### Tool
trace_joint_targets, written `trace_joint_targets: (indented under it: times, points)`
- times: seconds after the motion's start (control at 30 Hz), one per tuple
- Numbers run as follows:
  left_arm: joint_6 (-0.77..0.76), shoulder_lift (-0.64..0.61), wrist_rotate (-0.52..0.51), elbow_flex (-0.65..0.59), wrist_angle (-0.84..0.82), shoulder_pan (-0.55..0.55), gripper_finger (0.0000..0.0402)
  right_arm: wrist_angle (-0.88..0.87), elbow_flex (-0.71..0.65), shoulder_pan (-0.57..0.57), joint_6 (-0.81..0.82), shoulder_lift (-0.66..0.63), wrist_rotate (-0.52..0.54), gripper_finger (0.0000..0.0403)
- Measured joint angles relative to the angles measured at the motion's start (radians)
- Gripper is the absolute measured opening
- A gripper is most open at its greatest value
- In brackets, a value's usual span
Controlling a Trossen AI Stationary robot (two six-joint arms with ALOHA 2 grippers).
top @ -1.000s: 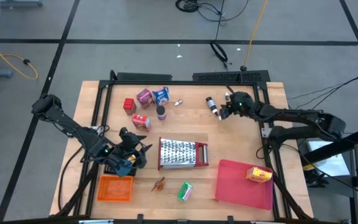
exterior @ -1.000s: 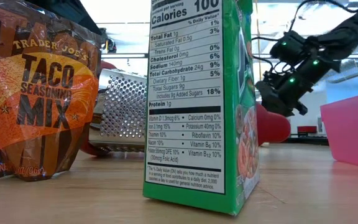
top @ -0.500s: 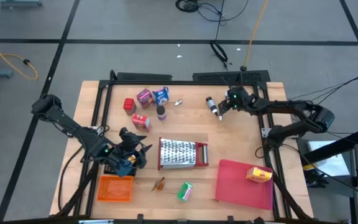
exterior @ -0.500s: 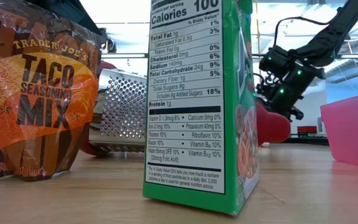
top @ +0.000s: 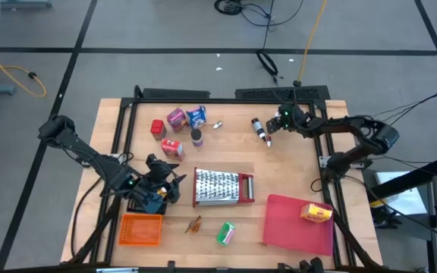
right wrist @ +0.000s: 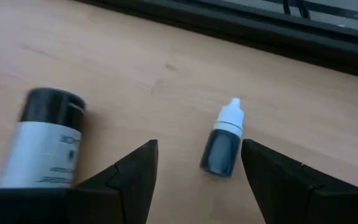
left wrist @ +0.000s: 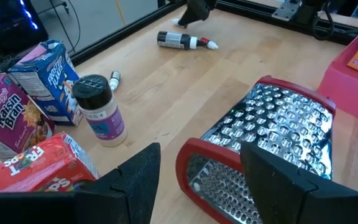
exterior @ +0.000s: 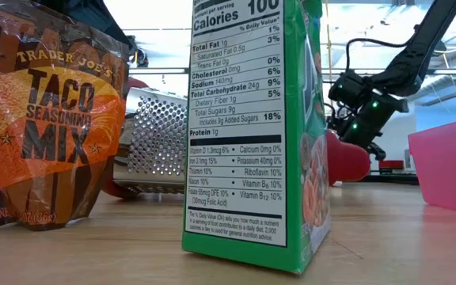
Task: Pick & Place Kitchen Items
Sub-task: Put the small brown food coloring bottle into the black bin
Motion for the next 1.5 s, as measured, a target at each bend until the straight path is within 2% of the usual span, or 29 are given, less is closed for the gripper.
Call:
trace_joint_targets:
  times: [0.33,0.43,0.67,0.93,1.0,1.3,1.5]
  points:
    - [0.000,0.000,0.000,0.000,-0.001,0.001,0.0225,0.007,0.049,-0.011,0.007,0.115,0.054,0.0213]
    - [0.000,0.000,0.000,0.000,-0.001,0.001,0.0225,0.007,0.051,-0.011,0.023,0.122,0.058,0.0178]
    - [0.000,0.000,0.000,0.000,-0.001,0.001,0.0225,-0.038,0.052,-0.004,0.024,0.095,0.046,0.0060]
    - [0.017,0.000,-0.008,0.000,0.030,0.024,0.0225,-0.051,0.049,0.078,0.021,-0.034,0.007,0.0056]
    - [0.050,0.000,-0.009,0.000,0.071,0.036,0.0225,-0.050,0.049,0.107,0.023,-0.082,-0.030,0.0056]
    - [0.295,0.000,-0.009,0.000,0.332,0.081,0.0225,-0.040,0.049,0.298,0.023,-0.301,-0.127,0.0057]
    - [0.466,0.001,0.018,0.000,0.515,0.113,0.0225,0.033,0.049,0.452,0.022,-0.406,-0.164,0.0057]
